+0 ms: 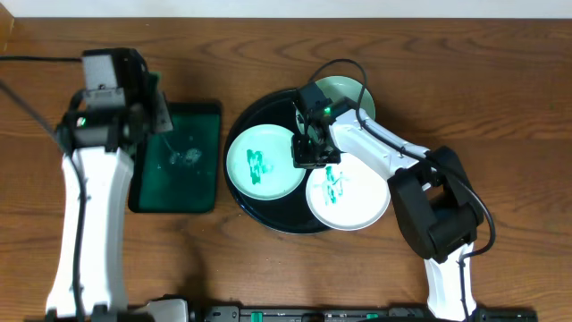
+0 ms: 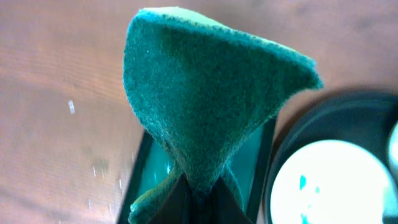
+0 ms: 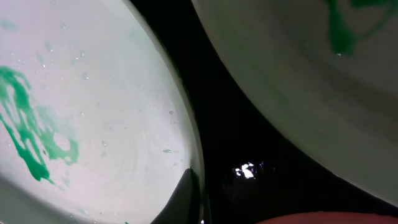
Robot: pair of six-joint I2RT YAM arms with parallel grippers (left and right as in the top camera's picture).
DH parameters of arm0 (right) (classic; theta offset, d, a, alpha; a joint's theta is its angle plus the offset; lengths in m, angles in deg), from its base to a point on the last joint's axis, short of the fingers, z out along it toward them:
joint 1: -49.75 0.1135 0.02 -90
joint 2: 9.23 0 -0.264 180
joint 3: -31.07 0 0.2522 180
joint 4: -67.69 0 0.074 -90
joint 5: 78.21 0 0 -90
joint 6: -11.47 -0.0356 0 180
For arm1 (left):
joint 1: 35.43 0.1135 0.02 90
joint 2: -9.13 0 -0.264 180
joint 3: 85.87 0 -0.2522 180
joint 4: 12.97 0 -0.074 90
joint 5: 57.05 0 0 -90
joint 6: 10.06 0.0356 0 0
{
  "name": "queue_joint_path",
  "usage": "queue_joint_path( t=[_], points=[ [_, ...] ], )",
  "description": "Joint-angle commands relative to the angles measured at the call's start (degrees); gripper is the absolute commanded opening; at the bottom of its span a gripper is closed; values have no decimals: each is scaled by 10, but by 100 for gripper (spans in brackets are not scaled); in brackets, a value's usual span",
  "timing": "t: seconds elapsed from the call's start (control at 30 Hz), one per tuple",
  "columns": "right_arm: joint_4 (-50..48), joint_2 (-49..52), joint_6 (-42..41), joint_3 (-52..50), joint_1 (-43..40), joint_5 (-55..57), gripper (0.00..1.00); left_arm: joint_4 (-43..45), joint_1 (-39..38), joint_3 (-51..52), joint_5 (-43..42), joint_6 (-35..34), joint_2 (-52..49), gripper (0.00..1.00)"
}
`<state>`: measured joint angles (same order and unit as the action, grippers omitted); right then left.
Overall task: Clean dirty plates on tray and stack at the side
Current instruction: 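Bring the sponge over the held pale green plate with the left gripper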
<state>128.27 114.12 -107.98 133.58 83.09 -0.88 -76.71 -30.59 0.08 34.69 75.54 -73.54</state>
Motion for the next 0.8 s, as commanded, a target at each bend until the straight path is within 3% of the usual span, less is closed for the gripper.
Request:
queue_joint_path(
  t=[0.0,0.37,0.57,0.77],
  points=[
    [5,15,18,-15,9,4,1,-34,3,-5,-14,-56,-55,7],
    [5,15,19,-15,9,4,1,-60,-22,-5,-207,-60,-90,7],
    [3,15,19,-15,9,4,1,-103,-87,-5,-219,-73,-100,7],
    [4,15,19,-15,9,3,1,-81,-160,-5,-216,-111,-151,7]
  ],
)
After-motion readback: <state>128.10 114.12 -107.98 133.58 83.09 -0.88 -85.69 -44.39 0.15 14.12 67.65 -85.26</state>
